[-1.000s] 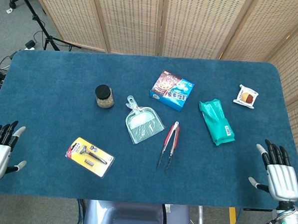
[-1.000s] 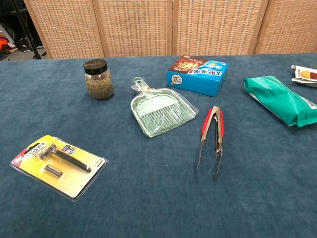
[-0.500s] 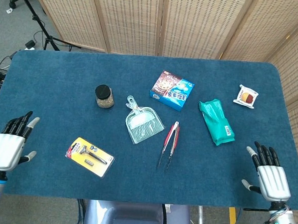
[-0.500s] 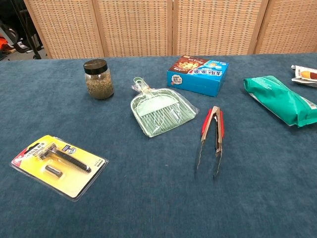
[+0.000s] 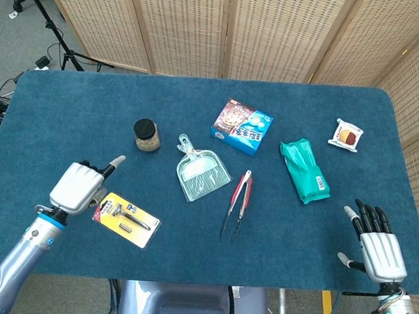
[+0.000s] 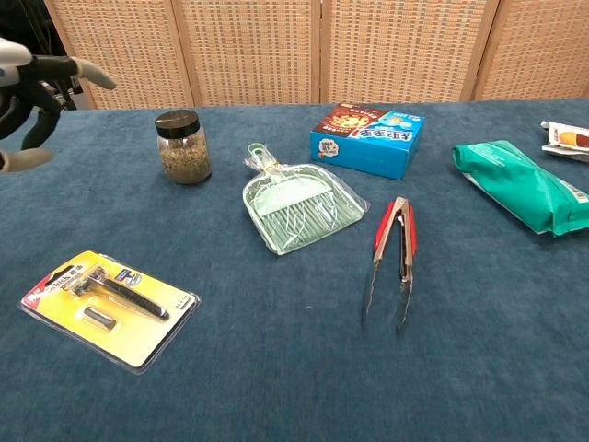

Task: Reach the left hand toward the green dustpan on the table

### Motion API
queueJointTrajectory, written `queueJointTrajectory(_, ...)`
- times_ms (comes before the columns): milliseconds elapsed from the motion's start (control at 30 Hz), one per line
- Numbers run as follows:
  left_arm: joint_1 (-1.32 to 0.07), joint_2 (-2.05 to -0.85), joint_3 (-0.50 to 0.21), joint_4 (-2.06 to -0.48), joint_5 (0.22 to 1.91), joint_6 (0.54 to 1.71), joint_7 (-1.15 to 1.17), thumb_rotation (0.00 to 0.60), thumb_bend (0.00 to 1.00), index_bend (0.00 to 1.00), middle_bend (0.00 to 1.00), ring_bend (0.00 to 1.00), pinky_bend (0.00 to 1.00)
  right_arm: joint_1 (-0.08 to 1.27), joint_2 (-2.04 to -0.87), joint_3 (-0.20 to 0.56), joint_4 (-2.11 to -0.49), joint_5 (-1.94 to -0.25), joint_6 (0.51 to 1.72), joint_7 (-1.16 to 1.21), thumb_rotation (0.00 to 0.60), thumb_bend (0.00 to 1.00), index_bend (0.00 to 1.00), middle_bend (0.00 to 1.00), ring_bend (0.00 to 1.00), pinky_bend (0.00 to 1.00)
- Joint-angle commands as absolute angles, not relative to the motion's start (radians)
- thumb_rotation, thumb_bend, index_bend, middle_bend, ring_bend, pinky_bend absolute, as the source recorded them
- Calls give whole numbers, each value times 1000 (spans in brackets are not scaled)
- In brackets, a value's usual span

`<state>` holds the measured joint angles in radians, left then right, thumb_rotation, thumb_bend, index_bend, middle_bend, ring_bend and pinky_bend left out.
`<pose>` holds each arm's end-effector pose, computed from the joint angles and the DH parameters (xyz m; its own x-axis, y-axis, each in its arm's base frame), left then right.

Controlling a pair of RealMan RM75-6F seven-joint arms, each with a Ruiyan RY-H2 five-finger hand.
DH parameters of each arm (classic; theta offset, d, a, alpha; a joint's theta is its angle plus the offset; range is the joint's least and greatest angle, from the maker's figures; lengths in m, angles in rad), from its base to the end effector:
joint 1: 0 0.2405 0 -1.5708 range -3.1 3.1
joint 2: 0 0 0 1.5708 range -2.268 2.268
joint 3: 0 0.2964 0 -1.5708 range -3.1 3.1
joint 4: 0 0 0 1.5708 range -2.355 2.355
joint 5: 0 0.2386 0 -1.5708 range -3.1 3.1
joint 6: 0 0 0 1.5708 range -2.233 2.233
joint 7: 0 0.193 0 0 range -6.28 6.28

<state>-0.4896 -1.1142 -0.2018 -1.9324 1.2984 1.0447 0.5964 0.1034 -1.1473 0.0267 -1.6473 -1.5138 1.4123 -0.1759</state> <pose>-0.1820 0.3503 0.0764 0.6500 0.0791 0.7558 0.7145 -0.4022 -0.5725 -0.3474 -0.2345 0.1177 0.5000 -0.0877 0.8616 -0.8660 -0.0586 0.4966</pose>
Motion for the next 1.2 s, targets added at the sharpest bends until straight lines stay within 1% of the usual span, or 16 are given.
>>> queueJointTrajectory(33, -616, -1108, -254, -2004, 1106, 914, 706, 600, 397, 0, 695, 678, 553, 105, -1143, 27, -1646, -1512, 1408, -163, 600, 131, 102, 0, 0, 0)
queueJointTrajectory(100, -670, -1108, -266, -2009, 1007, 864, 732, 600, 397, 0, 695, 678, 553, 106, -1140, 27, -1645, -1510, 1404, -152, 600, 131, 102, 0, 0, 0)
queueJointTrajectory(167, -774, -1119, -266, -1994, 837, 815, 814, 600, 398, 0, 695, 678, 553, 108, -1134, 29, -1644, -1506, 1399, -133, 600, 131, 102, 0, 0, 0)
queueJointTrajectory(333, -964, -1188, -222, -1952, 556, 844, 982, 600, 400, 0, 695, 678, 553, 112, -1127, 29, -1638, -1502, 1389, -107, 600, 131, 102, 0, 0, 0)
queueJointTrajectory(433, -1078, -1261, -199, -1893, 390, 859, 1044, 600, 401, 0, 695, 678, 553, 116, -1121, 28, -1633, -1496, 1376, -85, 600, 131, 102, 0, 0, 0)
queueJointTrajectory(533, -1166, -1329, -174, -1826, 276, 875, 1082, 600, 402, 0, 695, 678, 553, 121, -1119, 31, -1626, -1488, 1365, -68, 600, 131, 102, 0, 0, 0)
queueJointTrajectory(633, -1222, -1386, -158, -1763, 212, 867, 1092, 600, 400, 0, 695, 678, 553, 126, -1118, 32, -1622, -1478, 1351, -61, 600, 131, 102, 0, 0, 0)
queueJointTrajectory(733, -1271, -1460, -145, -1673, 160, 817, 1080, 600, 400, 0, 695, 679, 553, 131, -1117, 33, -1620, -1477, 1343, -52, 600, 131, 103, 0, 0, 0)
queueJointTrajectory(833, -1304, -1503, -125, -1621, 126, 808, 1075, 600, 400, 0, 695, 678, 553, 132, -1116, 33, -1617, -1475, 1340, -43, 600, 131, 102, 0, 0, 0)
queueJointTrajectory(1000, -1346, -1550, -94, -1566, 86, 811, 1076, 600, 401, 0, 695, 678, 553, 133, -1109, 34, -1611, -1473, 1338, -17, 600, 131, 102, 0, 0, 0)
queueJointTrajectory(1200, -1372, -1551, -71, -1575, 84, 825, 1060, 600, 402, 0, 695, 678, 553, 132, -1107, 33, -1609, -1479, 1346, -6, 600, 131, 102, 0, 0, 0)
